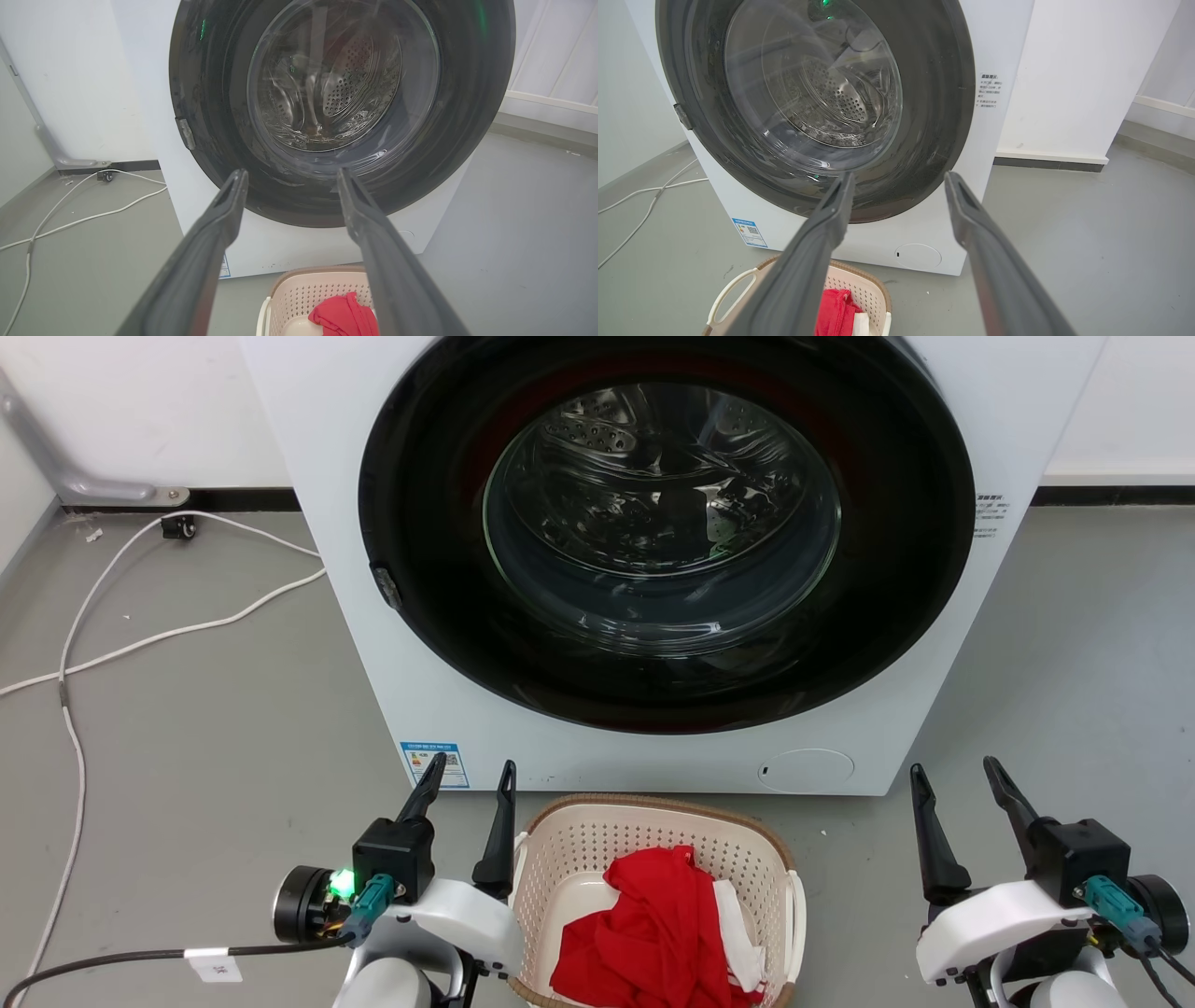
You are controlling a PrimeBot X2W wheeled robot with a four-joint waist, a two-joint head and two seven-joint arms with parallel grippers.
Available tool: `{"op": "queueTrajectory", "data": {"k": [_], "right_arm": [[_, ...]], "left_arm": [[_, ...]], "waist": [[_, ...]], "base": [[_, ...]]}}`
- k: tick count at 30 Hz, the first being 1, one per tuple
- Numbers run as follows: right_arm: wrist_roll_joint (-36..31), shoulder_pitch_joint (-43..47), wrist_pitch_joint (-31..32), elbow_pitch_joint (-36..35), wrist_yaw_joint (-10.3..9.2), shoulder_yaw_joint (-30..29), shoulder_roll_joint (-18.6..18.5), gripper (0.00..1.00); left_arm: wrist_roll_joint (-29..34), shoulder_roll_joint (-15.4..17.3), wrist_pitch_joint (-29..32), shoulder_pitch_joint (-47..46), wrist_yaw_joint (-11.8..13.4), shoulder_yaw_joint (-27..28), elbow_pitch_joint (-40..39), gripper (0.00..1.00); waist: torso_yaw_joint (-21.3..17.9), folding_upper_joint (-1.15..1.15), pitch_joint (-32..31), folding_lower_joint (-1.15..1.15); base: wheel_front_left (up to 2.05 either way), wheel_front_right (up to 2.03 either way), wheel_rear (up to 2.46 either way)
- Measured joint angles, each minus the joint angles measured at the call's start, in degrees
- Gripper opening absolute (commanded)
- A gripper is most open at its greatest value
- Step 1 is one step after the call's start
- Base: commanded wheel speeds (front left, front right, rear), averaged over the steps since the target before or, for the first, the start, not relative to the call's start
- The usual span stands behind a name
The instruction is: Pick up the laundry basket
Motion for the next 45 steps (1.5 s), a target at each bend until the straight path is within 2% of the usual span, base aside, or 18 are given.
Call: {"op": "queueTrajectory", "data": {"k": [17, 23, 34, 45], "right_arm": [[0.7, -0.2, -0.5, 1.2, 0.0, -0.1, 0.0, 1.0], [1.2, -0.5, -0.2, 3.1, 0.0, -0.5, 0.0, 1.0], [2.2, -4.5, -0.5, 11.8, 0.0, -0.5, 0.0, 1.0], [3.4, -14.2, -1.5, 22.6, 0.0, 2.2, 0.0, 1.0]], "left_arm": [[-0.5, 0.0, 0.0, -0.3, 0.1, -0.3, 0.9, 1.0], [-0.8, 0.0, -0.2, -1.1, -0.6, -0.9, 4.2, 1.0], [-3.2, 0.0, -0.2, -7.0, -2.7, -1.0, 14.9, 1.0], [-4.7, 1.2, -0.2, -20.5, -5.2, -0.8, 29.0, 1.0]], "waist": [[0.1, 0.0, 0.6, 0.0], [0.0, 0.0, 2.9, 0.0], [-0.7, 0.0, 12.4, 0.0], [-1.3, 0.0, 24.9, 0.01]], "base": [[0.0, 0.0, 0.0], [0.0, 0.0, 0.0], [0.0, 0.0, 0.0], [0.0, 0.0, 0.0]]}}
